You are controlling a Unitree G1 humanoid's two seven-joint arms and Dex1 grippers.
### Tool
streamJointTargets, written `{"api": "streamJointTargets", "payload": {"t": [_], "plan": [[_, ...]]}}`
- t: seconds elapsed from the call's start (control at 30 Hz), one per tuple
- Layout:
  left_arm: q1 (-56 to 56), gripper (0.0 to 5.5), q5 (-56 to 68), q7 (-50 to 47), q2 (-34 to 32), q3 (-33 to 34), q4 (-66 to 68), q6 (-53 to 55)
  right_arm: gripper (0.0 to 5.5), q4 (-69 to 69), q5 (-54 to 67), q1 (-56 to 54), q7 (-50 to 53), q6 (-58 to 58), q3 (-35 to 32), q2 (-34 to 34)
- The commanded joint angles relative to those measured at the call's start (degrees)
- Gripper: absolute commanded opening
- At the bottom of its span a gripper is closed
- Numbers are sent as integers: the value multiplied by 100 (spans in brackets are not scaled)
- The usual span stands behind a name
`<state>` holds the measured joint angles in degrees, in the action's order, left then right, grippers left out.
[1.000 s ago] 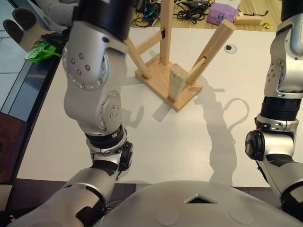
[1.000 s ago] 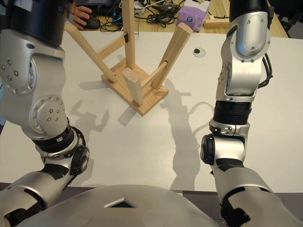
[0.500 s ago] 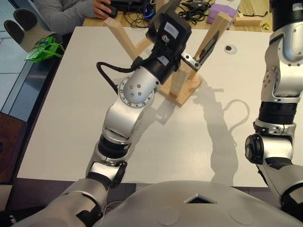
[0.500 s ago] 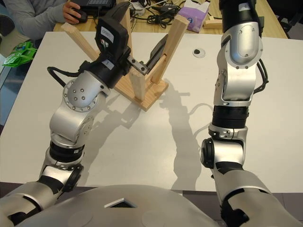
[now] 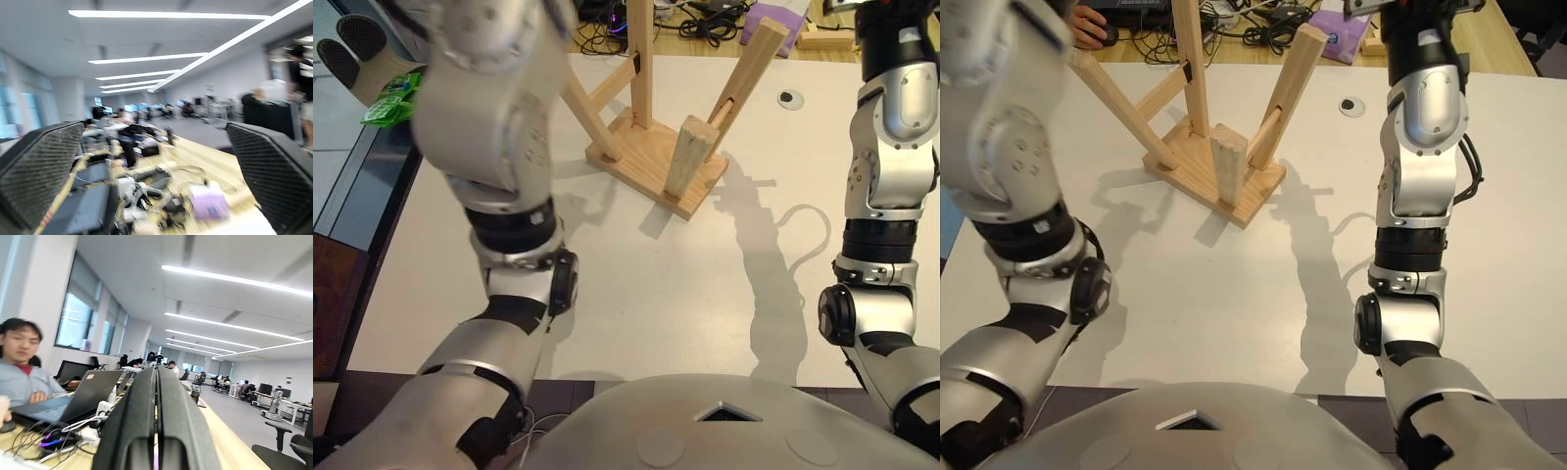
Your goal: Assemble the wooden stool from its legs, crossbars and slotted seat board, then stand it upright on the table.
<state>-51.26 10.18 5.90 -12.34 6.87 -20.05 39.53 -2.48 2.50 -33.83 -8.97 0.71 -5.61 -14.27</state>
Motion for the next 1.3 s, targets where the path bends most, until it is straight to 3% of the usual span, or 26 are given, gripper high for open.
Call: {"api": "streamJointTargets", "payload": {"t": [0.03,0.23,0.37,0.47,0.6,0.73,0.93,1.07,1.17,1.3], "plan": [[193,540,-267,-518,-439,1043,373,-900,3,537,191,784,-632,-169,112,-278],[2579,540,-590,-695,8,1192,769,-2587,3,990,202,2391,-1023,-272,39,-502],[3387,540,-794,-793,321,900,647,-3351,3,1133,325,3474,-1600,-327,61,-881],[3652,540,-823,-1008,686,627,363,-3494,60,1042,448,3752,-2115,-255,194,-1139],[3908,540,-986,-1209,994,300,148,-3652,138,1001,511,3649,-2501,-165,364,-1285],[3871,540,-986,-1295,1071,229,68,-3661,212,975,839,3434,-3646,439,841,-1721],[3657,540,-943,-1281,1032,182,102,-3584,325,-156,716,2095,-3972,498,1495,-1094],[3636,540,-983,-1228,1005,107,146,-3564,390,-396,612,1940,-4057,537,1819,-888],[3636,540,-972,-1206,989,93,243,-3515,419,-485,528,1873,-4095,534,1975,-815],[3604,540,-922,-1199,1009,96,321,-3538,419,-915,340,1644,-3810,325,2097,-492]]}}
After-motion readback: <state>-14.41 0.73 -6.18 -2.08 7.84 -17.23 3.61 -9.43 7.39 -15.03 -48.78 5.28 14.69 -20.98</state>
